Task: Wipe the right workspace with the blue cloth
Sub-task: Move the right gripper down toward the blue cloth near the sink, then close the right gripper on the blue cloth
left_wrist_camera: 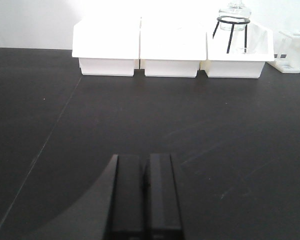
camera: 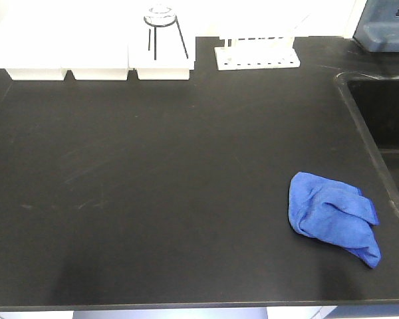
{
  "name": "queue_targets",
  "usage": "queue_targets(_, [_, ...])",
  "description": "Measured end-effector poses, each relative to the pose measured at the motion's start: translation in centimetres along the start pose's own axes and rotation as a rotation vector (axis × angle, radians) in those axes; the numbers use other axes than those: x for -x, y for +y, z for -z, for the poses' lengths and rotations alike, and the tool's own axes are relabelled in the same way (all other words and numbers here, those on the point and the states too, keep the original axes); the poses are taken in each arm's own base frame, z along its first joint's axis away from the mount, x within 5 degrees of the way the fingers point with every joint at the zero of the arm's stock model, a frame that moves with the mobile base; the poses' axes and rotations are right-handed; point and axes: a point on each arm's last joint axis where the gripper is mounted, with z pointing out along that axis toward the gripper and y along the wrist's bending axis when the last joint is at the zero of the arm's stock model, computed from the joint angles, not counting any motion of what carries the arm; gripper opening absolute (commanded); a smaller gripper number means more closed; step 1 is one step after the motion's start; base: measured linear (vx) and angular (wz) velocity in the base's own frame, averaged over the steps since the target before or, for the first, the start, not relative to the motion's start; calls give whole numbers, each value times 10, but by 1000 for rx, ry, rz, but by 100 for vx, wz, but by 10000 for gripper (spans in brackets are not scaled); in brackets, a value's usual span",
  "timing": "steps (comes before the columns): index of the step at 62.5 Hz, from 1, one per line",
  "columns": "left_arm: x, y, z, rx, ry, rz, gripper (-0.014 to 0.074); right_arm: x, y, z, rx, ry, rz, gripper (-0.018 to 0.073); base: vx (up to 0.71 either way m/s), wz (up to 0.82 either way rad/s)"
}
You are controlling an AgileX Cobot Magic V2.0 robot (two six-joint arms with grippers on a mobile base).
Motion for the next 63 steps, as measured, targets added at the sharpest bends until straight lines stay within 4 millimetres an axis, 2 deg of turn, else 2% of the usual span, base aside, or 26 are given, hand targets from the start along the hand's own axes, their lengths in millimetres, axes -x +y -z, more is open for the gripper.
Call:
queue_targets(13, [0,0,0,0,0,0,-6,4,-1,-14,0,98,-4,-8,0,0])
queue_targets(30, [0,0,0,0,0,0,-6,-2,-3,-28,-17,236,13,-3,0,0])
queue_targets(41, [0,0,0,0,0,0,-6,-7,-5,-49,-14,387,35,30,0,0])
queue_targets(45, [0,0,0,0,0,0,-6,-8,-5,-60,-7,441,52,71,0,0])
queue_targets(52, [0,0,0,0,0,0,-6,-11,-6,-75,1,514,63,202,0,0])
queue_targets(63, [0,0,0,0,0,0,-6,-14,-7,-90,7,574,67,521,0,0])
